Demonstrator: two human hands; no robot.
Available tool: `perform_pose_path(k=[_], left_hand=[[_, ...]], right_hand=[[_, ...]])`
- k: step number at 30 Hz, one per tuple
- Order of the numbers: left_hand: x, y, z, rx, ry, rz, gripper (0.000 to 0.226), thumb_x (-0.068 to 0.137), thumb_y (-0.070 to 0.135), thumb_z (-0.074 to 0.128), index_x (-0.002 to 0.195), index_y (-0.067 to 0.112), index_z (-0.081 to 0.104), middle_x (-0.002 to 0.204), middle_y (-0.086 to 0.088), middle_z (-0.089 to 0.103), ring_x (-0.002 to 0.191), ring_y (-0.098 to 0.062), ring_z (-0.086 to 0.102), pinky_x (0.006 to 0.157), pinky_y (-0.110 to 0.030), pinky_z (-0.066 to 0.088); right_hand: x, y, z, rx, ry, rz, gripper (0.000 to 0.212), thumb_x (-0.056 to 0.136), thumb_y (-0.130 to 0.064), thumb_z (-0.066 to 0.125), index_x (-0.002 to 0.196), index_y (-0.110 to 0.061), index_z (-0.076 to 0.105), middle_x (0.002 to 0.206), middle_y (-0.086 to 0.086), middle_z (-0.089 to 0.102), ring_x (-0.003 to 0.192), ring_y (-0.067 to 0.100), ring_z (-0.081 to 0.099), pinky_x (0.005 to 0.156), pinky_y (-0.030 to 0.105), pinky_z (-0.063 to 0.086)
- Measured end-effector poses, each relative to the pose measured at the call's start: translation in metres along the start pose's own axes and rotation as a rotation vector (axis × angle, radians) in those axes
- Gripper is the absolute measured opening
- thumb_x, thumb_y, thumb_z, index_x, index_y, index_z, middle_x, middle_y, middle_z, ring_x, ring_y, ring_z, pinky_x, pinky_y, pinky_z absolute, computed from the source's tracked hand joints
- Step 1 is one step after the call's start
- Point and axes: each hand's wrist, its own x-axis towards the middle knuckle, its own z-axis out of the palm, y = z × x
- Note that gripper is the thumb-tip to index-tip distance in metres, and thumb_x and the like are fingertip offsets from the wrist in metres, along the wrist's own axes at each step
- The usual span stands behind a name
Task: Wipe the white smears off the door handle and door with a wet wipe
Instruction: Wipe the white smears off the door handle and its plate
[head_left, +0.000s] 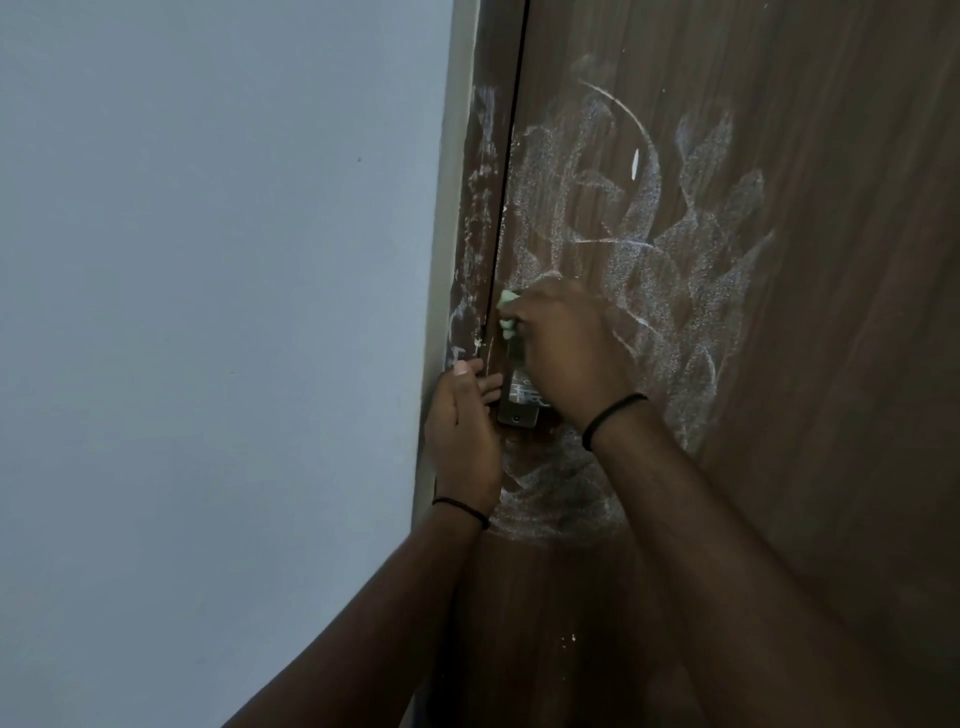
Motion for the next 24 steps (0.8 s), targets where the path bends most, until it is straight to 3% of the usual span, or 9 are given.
perform_pose_path(k=[2,4,6,8,10,16,21,24], left_hand=[[0.000,0.000,-0.001,0.004,-0.003,0.000,0.042,0.107,0.034,0.025,0.121,0.014,0.059,0.109,-0.006,0.071,0.100,-0.013,0.067,0.073,-0.008,0.049],[-0.001,-0.001,-0.003,-0.002,-0.007,0.003,0.040,0.107,0.034,0.026,0.120,0.016,0.060,0.108,-0.005,0.071,0.100,-0.012,0.067,0.073,-0.008,0.050],[-0.001,-0.002,-0.003,0.013,-0.008,0.012,0.040,0.107,0.035,0.026,0.119,0.017,0.060,0.108,-0.003,0.071,0.100,-0.010,0.067,0.075,-0.010,0.050],[-0.001,-0.003,0.000,0.045,0.001,0.024,0.040,0.107,0.035,0.027,0.119,0.017,0.061,0.108,-0.002,0.071,0.101,-0.010,0.067,0.079,-0.016,0.050],[-0.001,-0.003,0.004,0.054,0.021,0.018,0.041,0.107,0.034,0.028,0.119,0.014,0.062,0.108,-0.003,0.070,0.101,-0.013,0.067,0.082,-0.022,0.050],[0.000,-0.001,0.003,0.039,0.018,-0.006,0.042,0.108,0.033,0.027,0.121,0.012,0.061,0.109,-0.005,0.071,0.101,-0.014,0.067,0.079,-0.020,0.049],[0.000,0.000,0.003,0.052,0.027,0.004,0.041,0.107,0.034,0.028,0.120,0.015,0.062,0.106,-0.003,0.071,0.099,-0.012,0.067,0.069,-0.009,0.049],[0.000,0.001,0.004,0.052,0.031,0.011,0.039,0.107,0.034,0.028,0.117,0.017,0.062,0.105,-0.003,0.071,0.098,-0.012,0.067,0.071,-0.011,0.048]], right_hand=[[0.003,0.003,-0.002,0.003,-0.018,-0.003,0.031,0.090,0.000,0.057,0.105,-0.018,0.077,0.105,0.003,0.069,0.102,0.026,0.054,0.087,0.039,0.045],[-0.003,0.011,-0.004,0.063,0.098,0.094,0.022,0.091,-0.010,0.062,0.103,-0.020,0.077,0.103,0.000,0.073,0.097,0.024,0.060,0.088,0.041,0.050],[-0.019,0.017,-0.004,0.160,0.188,0.243,0.014,0.089,-0.018,0.066,0.096,-0.020,0.077,0.091,-0.001,0.075,0.081,0.016,0.067,0.075,0.036,0.057],[-0.033,0.018,0.001,0.202,0.121,0.399,0.006,0.086,-0.027,0.071,0.083,-0.024,0.076,0.074,-0.009,0.071,0.064,0.007,0.065,0.056,0.025,0.053],[-0.039,0.019,0.005,0.243,0.060,0.488,0.013,0.082,-0.026,0.075,0.070,-0.024,0.071,0.066,-0.013,0.066,0.059,0.002,0.061,0.050,0.021,0.048],[-0.017,0.012,-0.010,0.284,0.212,0.489,0.012,0.086,-0.028,0.073,0.076,-0.022,0.072,0.071,-0.010,0.069,0.062,0.008,0.064,0.057,0.032,0.056],[-0.026,0.015,-0.006,0.159,-0.151,0.596,0.019,0.085,-0.031,0.072,0.068,-0.023,0.069,0.071,-0.009,0.069,0.069,0.013,0.066,0.059,0.026,0.051],[-0.022,0.009,-0.008,0.209,0.080,0.533,0.016,0.087,-0.032,0.072,0.073,-0.026,0.071,0.075,-0.011,0.071,0.066,0.008,0.064,0.062,0.028,0.053]])
